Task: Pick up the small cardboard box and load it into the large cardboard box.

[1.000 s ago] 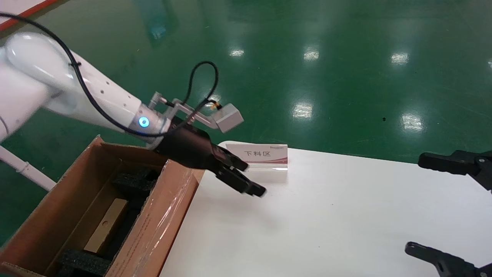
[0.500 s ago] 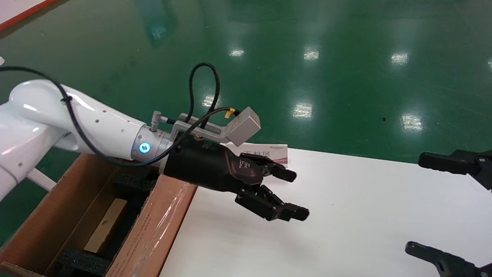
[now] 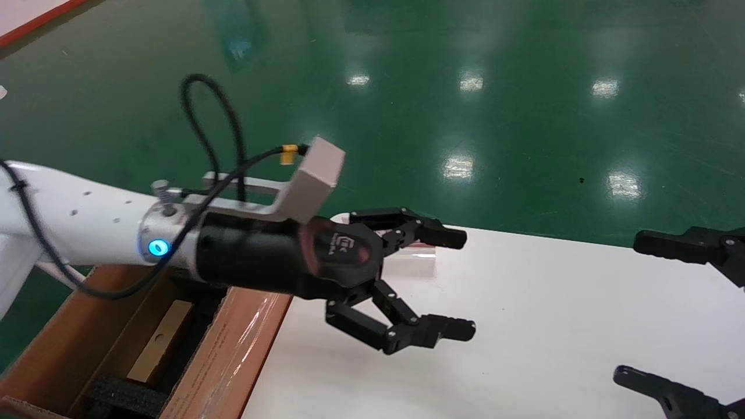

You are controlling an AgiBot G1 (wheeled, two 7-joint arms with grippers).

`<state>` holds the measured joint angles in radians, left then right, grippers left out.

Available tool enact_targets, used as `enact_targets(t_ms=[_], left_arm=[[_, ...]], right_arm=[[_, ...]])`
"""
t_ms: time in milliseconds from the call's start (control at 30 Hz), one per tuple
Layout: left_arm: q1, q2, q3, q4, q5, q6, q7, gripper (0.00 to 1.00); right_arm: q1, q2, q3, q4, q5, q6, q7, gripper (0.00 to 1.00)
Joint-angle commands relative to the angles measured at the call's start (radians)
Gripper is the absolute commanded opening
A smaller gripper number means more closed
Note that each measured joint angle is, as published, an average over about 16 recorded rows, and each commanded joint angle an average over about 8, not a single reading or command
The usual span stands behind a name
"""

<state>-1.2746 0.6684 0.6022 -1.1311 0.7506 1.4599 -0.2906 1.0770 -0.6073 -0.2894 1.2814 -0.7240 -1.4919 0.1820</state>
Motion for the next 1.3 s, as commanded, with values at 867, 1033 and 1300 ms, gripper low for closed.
enact_targets(t_ms=[867,1033,1300], left_arm=[[0.199,-0.057,-0.321,-0.152,-0.021,0.036,0.104,1.0],[0.201,-0.058,-0.324,-0.153,-0.021,0.036,0.104,1.0],[0.204,-0.059,-0.329,-0.155,-0.022,0.037,0.105,1.0]], right_arm=[[-0.002,-0.003,0.008,0.002,-0.006,-0.003,0.005,1.0],[-0.002,-0.004,0.01,0.002,-0.006,-0.004,0.005,0.6],[-0.003,-0.004,0.01,0.002,-0.006,-0.003,0.006,0.0]])
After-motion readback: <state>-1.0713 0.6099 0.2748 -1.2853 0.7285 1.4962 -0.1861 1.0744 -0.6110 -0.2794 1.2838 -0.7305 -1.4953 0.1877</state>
